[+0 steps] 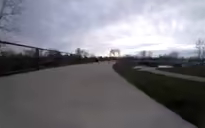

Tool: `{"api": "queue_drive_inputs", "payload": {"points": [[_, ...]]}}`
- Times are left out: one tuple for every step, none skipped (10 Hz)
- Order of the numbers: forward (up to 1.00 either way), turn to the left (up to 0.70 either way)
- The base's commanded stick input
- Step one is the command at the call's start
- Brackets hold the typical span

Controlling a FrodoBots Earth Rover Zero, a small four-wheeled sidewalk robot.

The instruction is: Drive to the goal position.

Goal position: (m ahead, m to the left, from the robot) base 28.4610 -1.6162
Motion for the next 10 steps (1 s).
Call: {"api": "queue_drive_inputs", "payload": {"points": [[1.00, 0.00], [1.00, 0.00], [1.00, 0.00], [1.00, 0.00], [1.00, 0.00], [1.00, 0.00], [1.00, 0.00], [1.00, 0.00], [1.00, 0.00], [1.00, 0.00]]}}
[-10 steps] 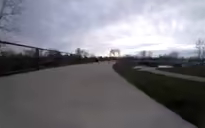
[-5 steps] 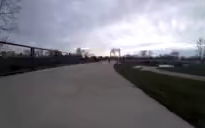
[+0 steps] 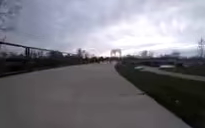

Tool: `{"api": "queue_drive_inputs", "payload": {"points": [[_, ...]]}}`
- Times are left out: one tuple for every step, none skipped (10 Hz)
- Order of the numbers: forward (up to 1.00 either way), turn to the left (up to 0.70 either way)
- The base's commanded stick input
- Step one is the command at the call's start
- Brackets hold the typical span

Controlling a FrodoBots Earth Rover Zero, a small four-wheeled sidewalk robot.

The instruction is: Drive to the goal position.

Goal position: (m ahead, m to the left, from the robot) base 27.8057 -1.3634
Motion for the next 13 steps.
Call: {"api": "queue_drive_inputs", "payload": {"points": [[1.00, 0.00], [1.00, 0.00], [1.00, 0.00], [1.00, 0.00], [1.00, 0.00], [1.00, 0.00], [1.00, 0.00], [1.00, 0.00], [1.00, 0.00], [1.00, 0.00], [1.00, 0.00], [1.00, 0.00], [1.00, 0.00]]}}
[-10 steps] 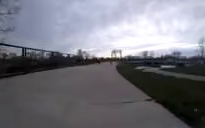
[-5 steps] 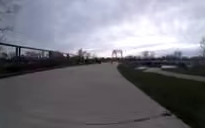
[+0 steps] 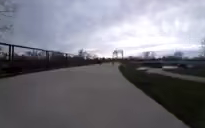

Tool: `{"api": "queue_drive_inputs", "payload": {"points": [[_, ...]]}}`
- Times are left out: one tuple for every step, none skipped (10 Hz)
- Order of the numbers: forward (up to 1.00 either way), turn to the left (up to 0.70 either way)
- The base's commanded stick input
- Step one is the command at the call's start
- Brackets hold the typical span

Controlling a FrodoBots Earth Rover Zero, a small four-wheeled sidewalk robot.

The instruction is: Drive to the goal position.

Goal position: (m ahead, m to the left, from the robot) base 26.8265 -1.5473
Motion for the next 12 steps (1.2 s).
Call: {"api": "queue_drive_inputs", "payload": {"points": [[1.00, 0.00], [1.00, 0.00], [1.00, 0.00], [1.00, 0.00], [1.00, 0.00], [1.00, 0.00], [1.00, 0.00], [1.00, 0.00], [1.00, 0.00], [1.00, 0.00], [1.00, 0.00], [1.00, 0.00]]}}
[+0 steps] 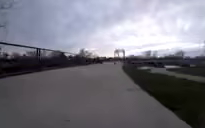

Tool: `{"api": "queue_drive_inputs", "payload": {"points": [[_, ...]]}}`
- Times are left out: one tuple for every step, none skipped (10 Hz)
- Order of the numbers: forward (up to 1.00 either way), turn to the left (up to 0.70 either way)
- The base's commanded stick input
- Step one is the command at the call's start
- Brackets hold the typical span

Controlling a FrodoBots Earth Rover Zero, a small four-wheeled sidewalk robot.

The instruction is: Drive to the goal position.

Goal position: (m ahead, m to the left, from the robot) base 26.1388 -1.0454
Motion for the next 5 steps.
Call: {"api": "queue_drive_inputs", "payload": {"points": [[1.00, 0.00], [1.00, 0.00], [1.00, 0.00], [1.00, 0.00], [1.00, 0.00]]}}
